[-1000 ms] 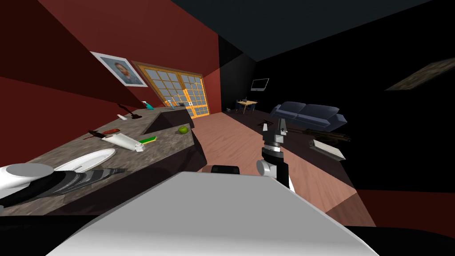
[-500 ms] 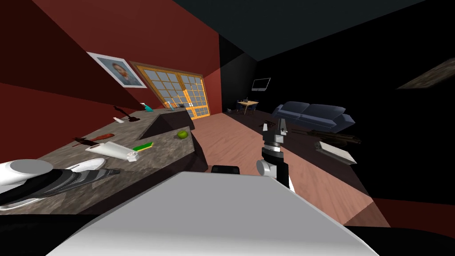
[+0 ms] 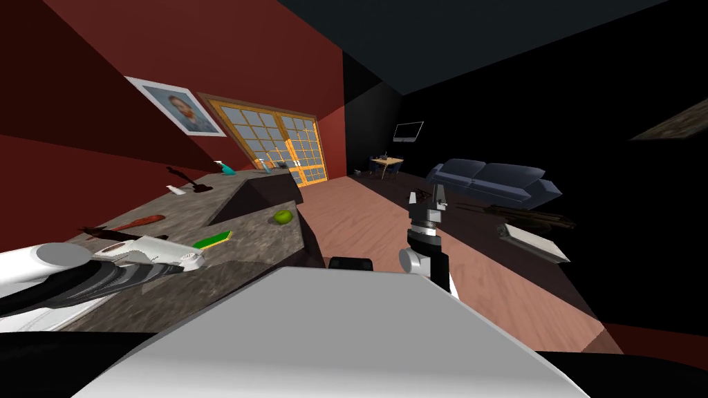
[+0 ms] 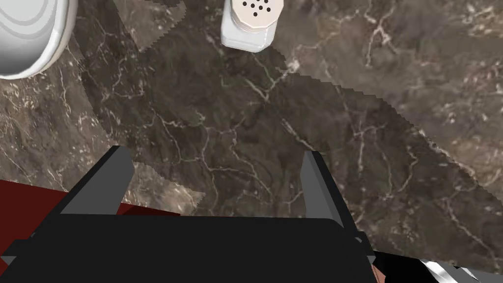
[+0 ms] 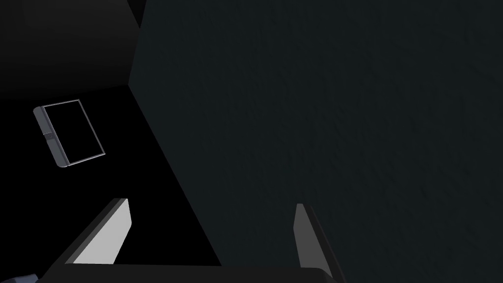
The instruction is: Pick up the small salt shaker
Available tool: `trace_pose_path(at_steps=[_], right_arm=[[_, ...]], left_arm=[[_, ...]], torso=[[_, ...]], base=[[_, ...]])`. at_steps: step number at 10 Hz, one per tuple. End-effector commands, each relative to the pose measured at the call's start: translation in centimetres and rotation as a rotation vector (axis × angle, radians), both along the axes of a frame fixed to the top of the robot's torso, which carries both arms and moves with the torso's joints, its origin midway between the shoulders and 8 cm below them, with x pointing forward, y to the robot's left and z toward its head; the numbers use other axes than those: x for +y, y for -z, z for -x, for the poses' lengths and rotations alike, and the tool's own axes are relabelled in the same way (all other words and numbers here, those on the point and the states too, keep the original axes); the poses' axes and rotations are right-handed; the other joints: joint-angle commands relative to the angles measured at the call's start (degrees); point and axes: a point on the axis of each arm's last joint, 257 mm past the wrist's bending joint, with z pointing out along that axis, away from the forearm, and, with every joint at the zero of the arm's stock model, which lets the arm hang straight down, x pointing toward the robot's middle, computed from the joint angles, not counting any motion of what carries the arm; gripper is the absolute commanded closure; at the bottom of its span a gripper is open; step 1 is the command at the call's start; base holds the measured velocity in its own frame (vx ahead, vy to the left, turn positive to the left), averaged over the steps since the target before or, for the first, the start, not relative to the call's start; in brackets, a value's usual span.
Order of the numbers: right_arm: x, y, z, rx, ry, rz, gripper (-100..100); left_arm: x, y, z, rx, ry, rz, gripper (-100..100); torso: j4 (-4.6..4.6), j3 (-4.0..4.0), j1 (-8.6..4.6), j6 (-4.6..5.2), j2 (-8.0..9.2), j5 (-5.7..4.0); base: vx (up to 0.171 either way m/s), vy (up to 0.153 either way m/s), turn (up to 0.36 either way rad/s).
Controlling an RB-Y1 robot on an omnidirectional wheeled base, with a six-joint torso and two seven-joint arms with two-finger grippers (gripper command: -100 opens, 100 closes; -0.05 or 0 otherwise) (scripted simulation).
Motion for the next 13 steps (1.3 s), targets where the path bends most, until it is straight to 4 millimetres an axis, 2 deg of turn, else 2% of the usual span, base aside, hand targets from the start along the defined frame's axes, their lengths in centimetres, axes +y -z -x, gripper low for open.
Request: trace_pose_path(at_steps=[1, 4, 5, 6, 7, 10, 11, 13], right_arm=[[0.0, 0.0, 0.0, 0.0, 0.0, 0.0, 0], [0.0, 0.0, 0.0, 0.0, 0.0, 0.0, 0], [0.0, 0.0, 0.0, 0.0, 0.0, 0.0, 0], [0.0, 0.0, 0.0, 0.0, 0.0, 0.0, 0], [0.0, 0.0, 0.0, 0.0, 0.0, 0.0, 0], [0.0, 0.0, 0.0, 0.0, 0.0, 0.0, 0], [0.0, 0.0, 0.0, 0.0, 0.0, 0.0, 0], [0.0, 0.0, 0.0, 0.0, 0.0, 0.0, 0]], left_arm=[[-0.1, 0.1, 0.2, 0.024, 0.01, -0.001, -100], [-1.0, 1.5, 1.2, 0.075, 0.016, 0.029, -100], [-0.7, 1.0, 0.8, 0.065, 0.017, 0.019, -100], [-0.7, 1.1, 0.8, 0.067, 0.017, 0.021, 0], [-0.4, 1.5, 2.0, 0.067, -0.002, 0.027, -100], [0.7, 2.6, 5.8, 0.065, -0.067, 0.04, -100], [0.7, 2.6, 5.8, 0.065, -0.067, 0.04, -100], [1.4, 2.8, 8.2, 0.061, -0.109, 0.037, -100]], torso=[[0.0, 0.0, 0.0, 0.0, 0.0, 0.0], [0.02, 0.06, 0.08, -0.01, 0.11, 0.03], [0.04, 0.11, 0.04, -0.01, 0.2, 0.02], [0.09, 0.26, -0.2, -0.02, 0.48, -0.02], [0.15, 0.38, -0.37, -0.03, 0.68, -0.08], [0.23, 0.59, -0.47, -0.01, 1.02, -0.1], [0.24, 0.62, -0.52, -0.03, 1.07, -0.12], [0.22, 0.56, -0.47, -0.01, 0.98, -0.11]], base=[[0.158, 0.096, 0.001], [0.154, 0.119, 0.001], [0.047, 0.038, -0.004], [0.0, 0.0, 0.0], [-0.021, -0.007, -0.185], [-0.065, -0.019, -0.236], [-0.05, -0.018, -0.082], [-0.044, -0.014, -0.212]])
